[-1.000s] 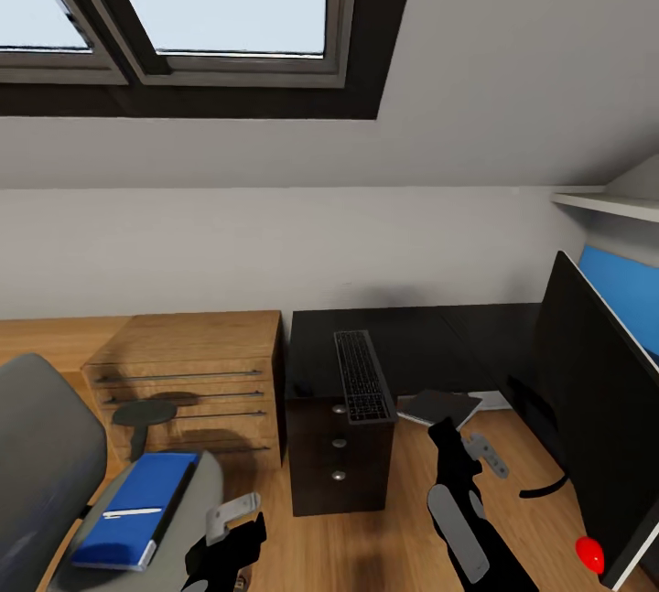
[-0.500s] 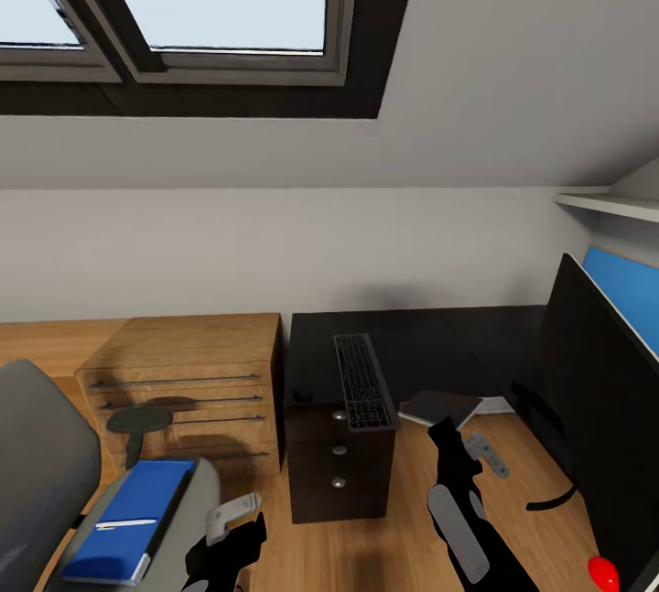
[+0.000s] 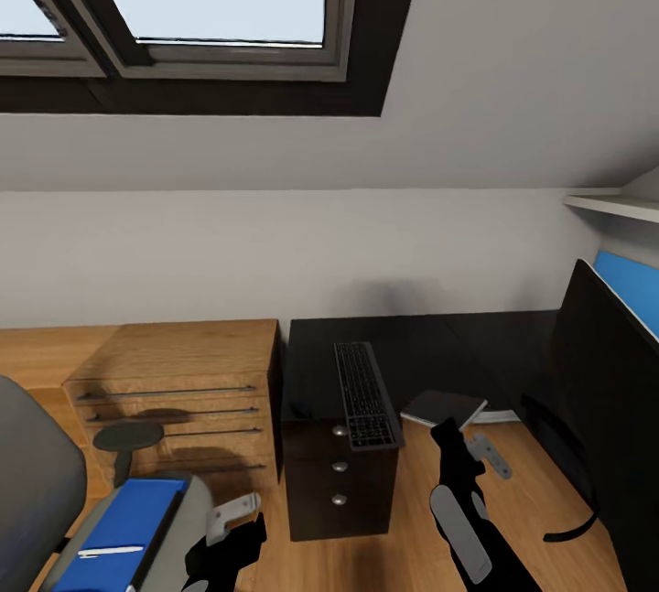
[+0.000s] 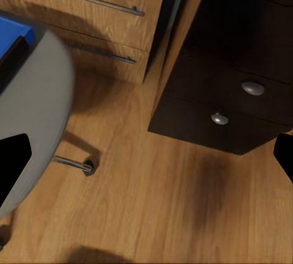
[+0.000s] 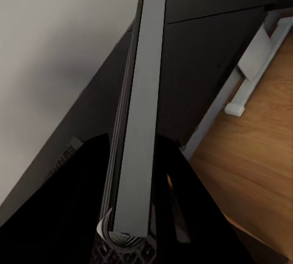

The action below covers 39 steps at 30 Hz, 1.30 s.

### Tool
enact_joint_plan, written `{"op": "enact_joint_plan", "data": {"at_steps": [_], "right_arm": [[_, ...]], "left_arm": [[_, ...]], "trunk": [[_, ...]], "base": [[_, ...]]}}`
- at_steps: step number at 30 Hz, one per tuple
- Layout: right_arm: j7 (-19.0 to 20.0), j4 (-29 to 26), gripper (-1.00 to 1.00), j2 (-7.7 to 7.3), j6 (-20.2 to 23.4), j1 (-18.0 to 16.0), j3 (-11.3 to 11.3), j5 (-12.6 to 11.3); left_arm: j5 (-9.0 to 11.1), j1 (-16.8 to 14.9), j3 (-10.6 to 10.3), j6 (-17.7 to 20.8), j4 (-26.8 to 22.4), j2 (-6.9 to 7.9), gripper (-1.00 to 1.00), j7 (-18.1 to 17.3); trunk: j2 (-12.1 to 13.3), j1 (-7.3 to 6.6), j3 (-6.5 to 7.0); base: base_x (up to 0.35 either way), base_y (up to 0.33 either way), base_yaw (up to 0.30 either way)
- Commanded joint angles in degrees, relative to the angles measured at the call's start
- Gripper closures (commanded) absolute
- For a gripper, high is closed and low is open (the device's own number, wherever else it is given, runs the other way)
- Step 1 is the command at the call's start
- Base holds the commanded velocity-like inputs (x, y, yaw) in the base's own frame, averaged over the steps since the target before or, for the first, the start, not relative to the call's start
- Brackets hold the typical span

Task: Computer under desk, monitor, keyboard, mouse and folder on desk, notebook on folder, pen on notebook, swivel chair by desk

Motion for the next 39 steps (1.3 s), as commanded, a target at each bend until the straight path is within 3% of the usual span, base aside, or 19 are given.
{"op": "enact_joint_plan", "data": {"at_steps": [1,10,16,18,21,23,26,39], "right_arm": [[-0.1,0.0,1.0,-0.03,-0.4,0.0,0.2,-0.4],[0.0,0.0,1.0,-0.16,-0.4,-0.1,0.1,-0.3],[0.0,-1.2,1.0,-1.55,-0.8,0.0,0.2,-0.4],[0.0,-2.8,1.0,-2.49,-0.8,0.0,0.2,-0.4],[-0.1,-4.5,1.0,-4.55,-0.7,0.0,0.2,-0.6],[-0.2,-5.0,1.0,-5.05,-0.6,0.0,0.3,-0.7],[-0.2,-5.6,1.0,-5.23,-0.6,0.0,0.3,-0.7],[0.0,-5.4,1.0,-5.1,-0.7,0.0,0.5,-0.7]], "left_arm": [[0.5,0.0,-0.1,0.1,-0.1,0.01,-1.0,0.4],[0.5,0.0,0.0,0.1,-0.1,0.01,-1.0,0.5],[0.9,0.0,0.2,0.2,-2.5,0.42,-1.0,0.4],[2.3,0.0,0.2,0.3,-3.4,1.0,-1.0,0.4],[6.4,0.0,0.1,0.4,-5.3,3.03,-1.0,0.3],[8.9,0.0,0.0,0.5,-6.1,4.47,-1.0,0.3],[10.7,0.0,0.0,0.5,-6.5,5.25,-1.0,0.3],[11.7,0.0,-0.8,0.6,-6.5,5.63,-1.0,0.4]], "trunk": [[-0.1,0.04,-0.08],[-0.1,0.04,-0.08],[-0.1,0.04,-0.08],[-0.1,0.04,-0.08],[-0.1,0.04,-0.08],[-0.1,0.04,-0.08],[-0.1,0.04,-0.08],[-0.1,0.04,-0.08]], "base": [[0.221,0.0,0.0],[0.123,0.0,0.0],[0.005,0.0,0.0],[0.0,0.0,0.0],[0.0,0.0,0.0],[0.0,0.0,0.0],[0.002,0.0,0.0],[0.149,0.0,0.0]]}}
